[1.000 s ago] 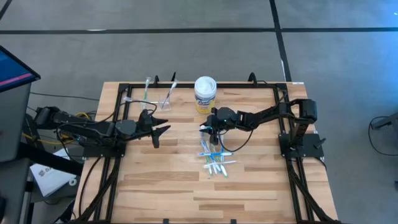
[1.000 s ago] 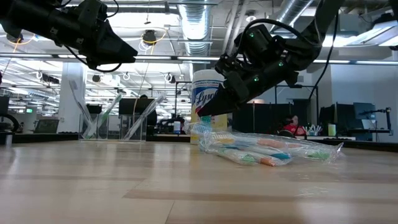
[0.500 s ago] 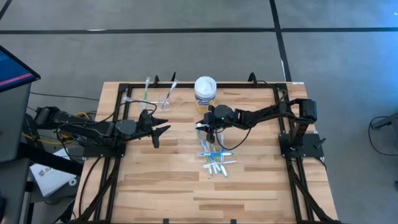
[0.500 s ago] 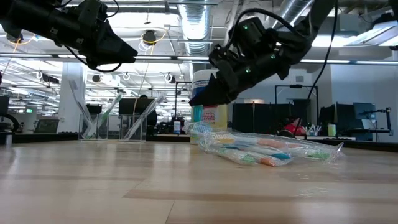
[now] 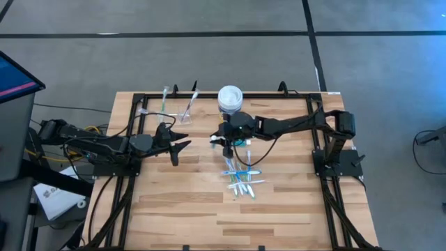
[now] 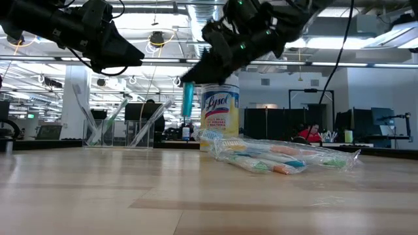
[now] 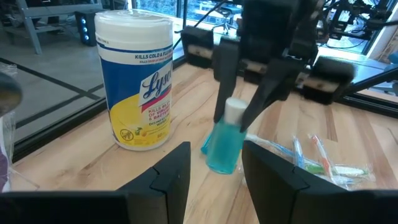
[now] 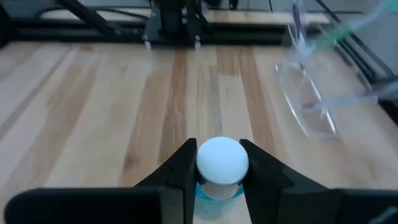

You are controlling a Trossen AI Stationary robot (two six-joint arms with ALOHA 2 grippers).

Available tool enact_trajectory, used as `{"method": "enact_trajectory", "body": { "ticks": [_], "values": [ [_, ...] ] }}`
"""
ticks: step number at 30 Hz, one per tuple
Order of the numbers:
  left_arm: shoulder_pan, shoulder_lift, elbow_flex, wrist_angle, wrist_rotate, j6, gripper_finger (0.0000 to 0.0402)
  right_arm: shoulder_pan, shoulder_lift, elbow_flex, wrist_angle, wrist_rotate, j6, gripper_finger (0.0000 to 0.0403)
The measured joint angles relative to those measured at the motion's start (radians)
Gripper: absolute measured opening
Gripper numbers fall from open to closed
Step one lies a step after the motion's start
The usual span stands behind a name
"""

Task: Pick & Place toothbrushing station
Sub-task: Put the mouthwash into the transparent organizer

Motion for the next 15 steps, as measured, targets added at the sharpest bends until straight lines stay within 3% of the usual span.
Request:
{"method": "enact_trajectory", "body": {
  "ticks": [10, 15],
  "values": [
    [0.0, 0.0, 0.0, 0.002, 0.005, -0.001, 0.014, 0.021, 0.0, 0.187, -0.137, -0.053, -0.077, 0.0087],
    [0.0, 0.0, 0.0, 0.036, 0.079, 0.0, 0.014, 0.03, 0.0, 0.235, -0.138, -0.086, -0.094, 0.0087]
  ]
}}
